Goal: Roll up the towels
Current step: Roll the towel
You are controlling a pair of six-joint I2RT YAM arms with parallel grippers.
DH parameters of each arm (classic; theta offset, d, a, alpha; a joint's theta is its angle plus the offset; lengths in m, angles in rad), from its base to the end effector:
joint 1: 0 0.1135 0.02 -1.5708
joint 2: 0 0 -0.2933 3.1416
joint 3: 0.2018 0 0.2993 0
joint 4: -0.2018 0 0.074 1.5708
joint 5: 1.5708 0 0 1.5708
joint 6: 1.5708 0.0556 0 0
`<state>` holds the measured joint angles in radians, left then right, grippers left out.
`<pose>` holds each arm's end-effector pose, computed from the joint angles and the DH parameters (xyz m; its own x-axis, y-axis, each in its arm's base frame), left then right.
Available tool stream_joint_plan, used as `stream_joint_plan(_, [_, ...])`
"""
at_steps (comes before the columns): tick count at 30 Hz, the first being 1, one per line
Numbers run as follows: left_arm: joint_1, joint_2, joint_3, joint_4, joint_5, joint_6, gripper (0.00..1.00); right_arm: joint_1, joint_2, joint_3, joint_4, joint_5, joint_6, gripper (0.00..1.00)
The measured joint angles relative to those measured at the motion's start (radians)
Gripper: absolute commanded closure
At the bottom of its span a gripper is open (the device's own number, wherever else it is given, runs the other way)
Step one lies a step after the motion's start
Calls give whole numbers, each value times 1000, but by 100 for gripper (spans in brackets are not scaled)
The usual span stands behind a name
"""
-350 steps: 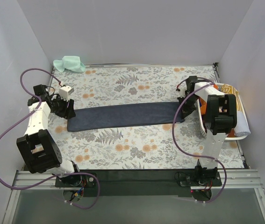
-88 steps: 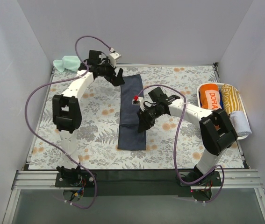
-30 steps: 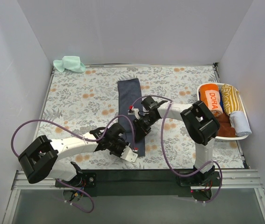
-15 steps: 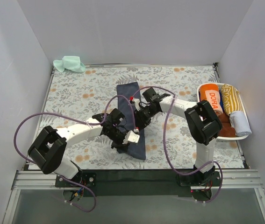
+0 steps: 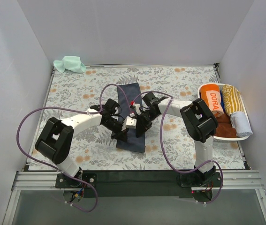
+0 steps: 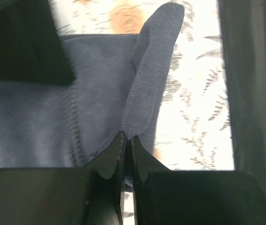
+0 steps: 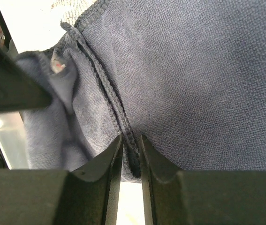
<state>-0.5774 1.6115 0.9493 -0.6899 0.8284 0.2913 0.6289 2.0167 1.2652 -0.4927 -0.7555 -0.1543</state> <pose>0.2493 -0.2113 0.1646 -0.6390 0.6480 -0.4144 0.7167 0.3060 -0.6267 0.3321 0.2887 0.1133 -0.6637 -0.6211 -0.4168 -0.7166 0.3682 0.5924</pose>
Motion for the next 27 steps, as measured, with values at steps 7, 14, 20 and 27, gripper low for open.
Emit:
stream_joint_plan(7, [58,58,14,74,-2,-27,96,2,-2,23,-26,19,0,67])
stream_joint_plan(14, [59,111,12,120,-1,-35,94,-4,-37,71,-87,120,-10,61])
stream_joint_plan(20, [72,115,-2,150,11,-46,93,-23,-103,70,-132,142,-30,62])
stream_joint_plan(27, [95,115,-7,152,22,-55,93,-26,-126,58,-156,29,-34,53])
